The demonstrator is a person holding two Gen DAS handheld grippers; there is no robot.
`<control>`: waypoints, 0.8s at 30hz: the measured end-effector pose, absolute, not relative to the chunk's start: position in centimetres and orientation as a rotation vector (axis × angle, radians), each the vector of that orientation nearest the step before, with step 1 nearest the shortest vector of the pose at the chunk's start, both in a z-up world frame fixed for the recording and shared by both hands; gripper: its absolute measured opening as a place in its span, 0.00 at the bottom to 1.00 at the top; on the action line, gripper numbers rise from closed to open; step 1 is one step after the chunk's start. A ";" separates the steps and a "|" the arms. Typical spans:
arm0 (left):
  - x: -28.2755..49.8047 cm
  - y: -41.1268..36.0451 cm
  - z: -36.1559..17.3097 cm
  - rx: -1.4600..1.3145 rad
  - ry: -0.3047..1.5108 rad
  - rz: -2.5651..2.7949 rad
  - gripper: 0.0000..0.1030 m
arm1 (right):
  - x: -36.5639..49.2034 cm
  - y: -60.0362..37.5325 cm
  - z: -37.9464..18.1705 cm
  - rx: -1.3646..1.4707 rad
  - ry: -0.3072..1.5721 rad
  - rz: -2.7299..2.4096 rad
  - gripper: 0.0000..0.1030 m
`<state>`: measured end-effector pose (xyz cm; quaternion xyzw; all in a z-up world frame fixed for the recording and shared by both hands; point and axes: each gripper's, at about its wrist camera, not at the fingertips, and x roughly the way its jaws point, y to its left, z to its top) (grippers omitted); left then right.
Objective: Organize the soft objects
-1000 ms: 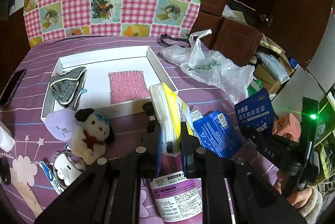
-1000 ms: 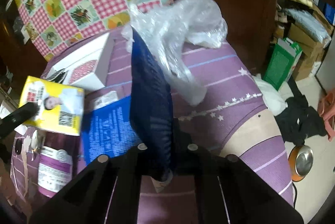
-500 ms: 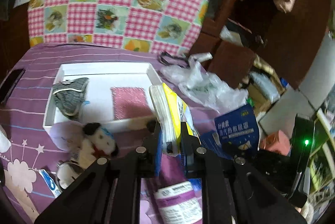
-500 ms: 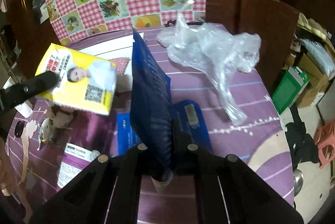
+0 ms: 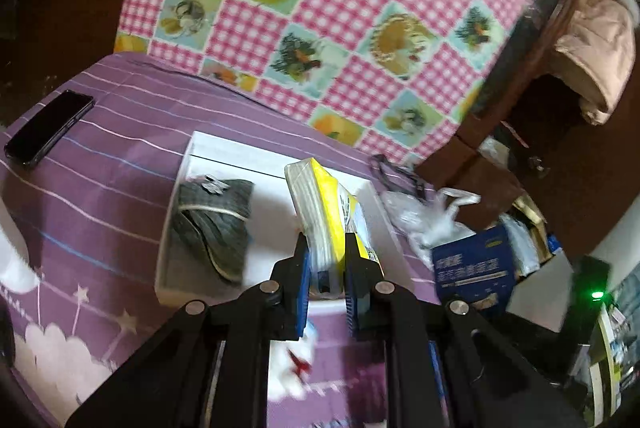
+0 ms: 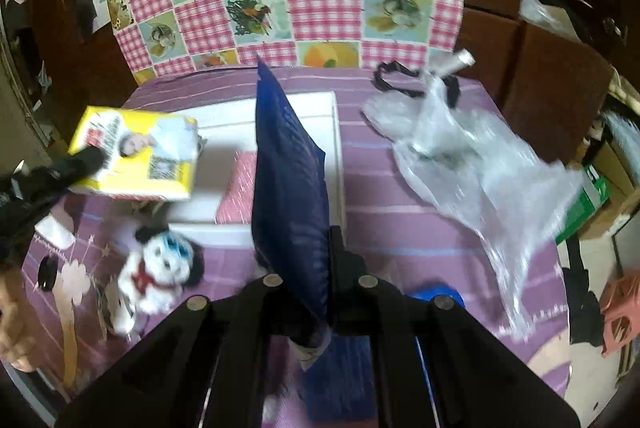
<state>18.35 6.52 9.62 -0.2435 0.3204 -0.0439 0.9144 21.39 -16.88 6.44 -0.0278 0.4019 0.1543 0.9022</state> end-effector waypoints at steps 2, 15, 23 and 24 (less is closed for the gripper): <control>19.8 7.1 8.8 -0.496 0.680 -0.064 0.13 | 22.7 -15.6 6.6 -0.048 0.835 0.317 0.08; 21.9 6.2 5.1 -0.248 0.766 0.094 0.13 | 30.3 -8.9 1.8 -0.247 1.014 0.161 0.08; 21.6 6.6 5.4 -0.291 0.745 0.072 0.34 | 31.4 -11.3 1.5 -0.058 1.107 0.226 0.49; 21.6 6.6 5.5 -0.300 0.742 0.063 0.48 | 31.4 -11.7 1.6 -0.021 1.113 0.253 0.51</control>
